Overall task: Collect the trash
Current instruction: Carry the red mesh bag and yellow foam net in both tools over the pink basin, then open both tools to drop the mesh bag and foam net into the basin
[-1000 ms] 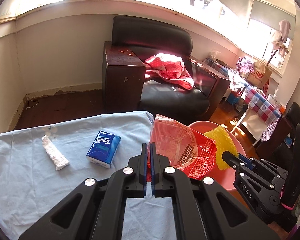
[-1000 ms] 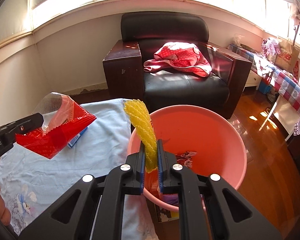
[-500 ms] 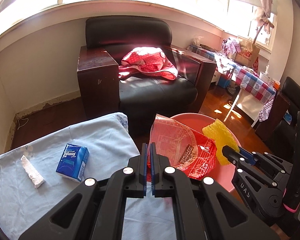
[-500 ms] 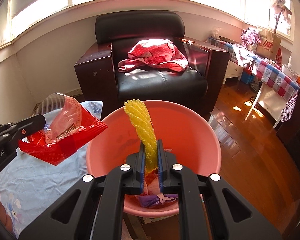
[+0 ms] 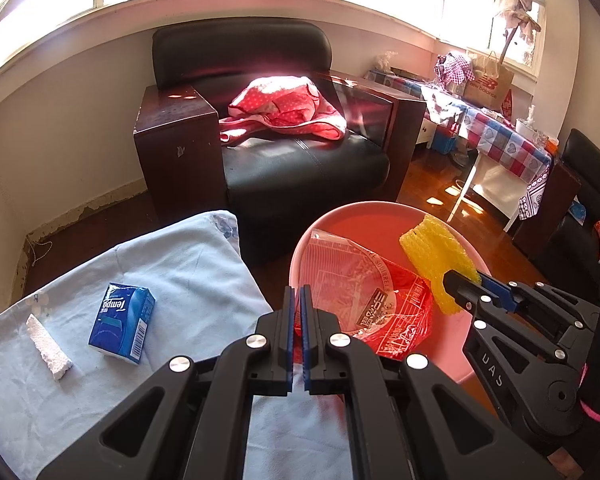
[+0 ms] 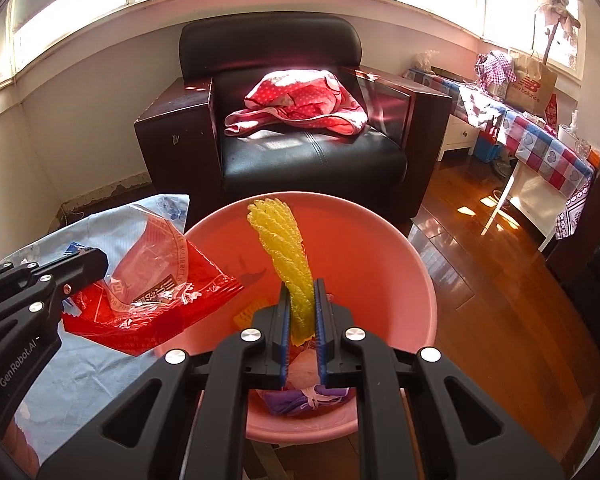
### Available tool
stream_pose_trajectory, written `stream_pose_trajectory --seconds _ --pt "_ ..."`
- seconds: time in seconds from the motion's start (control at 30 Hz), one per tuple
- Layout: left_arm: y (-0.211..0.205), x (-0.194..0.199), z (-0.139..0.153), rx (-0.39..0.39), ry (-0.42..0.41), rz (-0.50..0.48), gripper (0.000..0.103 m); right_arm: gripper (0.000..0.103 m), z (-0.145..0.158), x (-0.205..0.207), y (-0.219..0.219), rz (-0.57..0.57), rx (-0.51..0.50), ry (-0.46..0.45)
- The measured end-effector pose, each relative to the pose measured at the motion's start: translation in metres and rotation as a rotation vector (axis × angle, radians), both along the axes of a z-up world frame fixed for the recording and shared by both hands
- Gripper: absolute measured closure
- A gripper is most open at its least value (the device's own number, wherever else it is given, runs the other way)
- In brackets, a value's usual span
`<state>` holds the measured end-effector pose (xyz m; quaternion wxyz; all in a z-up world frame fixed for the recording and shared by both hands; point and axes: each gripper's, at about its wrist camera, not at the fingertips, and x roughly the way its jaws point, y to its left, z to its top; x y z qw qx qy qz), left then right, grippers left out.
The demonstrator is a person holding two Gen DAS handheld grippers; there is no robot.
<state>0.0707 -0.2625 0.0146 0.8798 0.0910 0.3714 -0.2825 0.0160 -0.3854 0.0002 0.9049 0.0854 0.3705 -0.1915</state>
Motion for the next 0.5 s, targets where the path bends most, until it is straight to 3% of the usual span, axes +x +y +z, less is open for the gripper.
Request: stream_pose_trajectory --seconds 0.23,0.33,0.5 --pt "-0.004 -0.0013 -0.009 0.006 0.017 -0.017 0.1 0.092 -0.0026 0.0059 0.004 -0.012 -0.022 0.031" --pt "-0.0032 -0.0031 -0.0087 -0.001 0.009 -0.021 0.096 0.077 -0.0029 0.0061 0.0046 -0.012 -0.023 0.035" --pt "0.0019 -0.0064 -0.0031 -0.026 -0.012 -0.021 0.075 0.073 0.0002 0.0041 0.009 -0.01 -0.043 0.026"
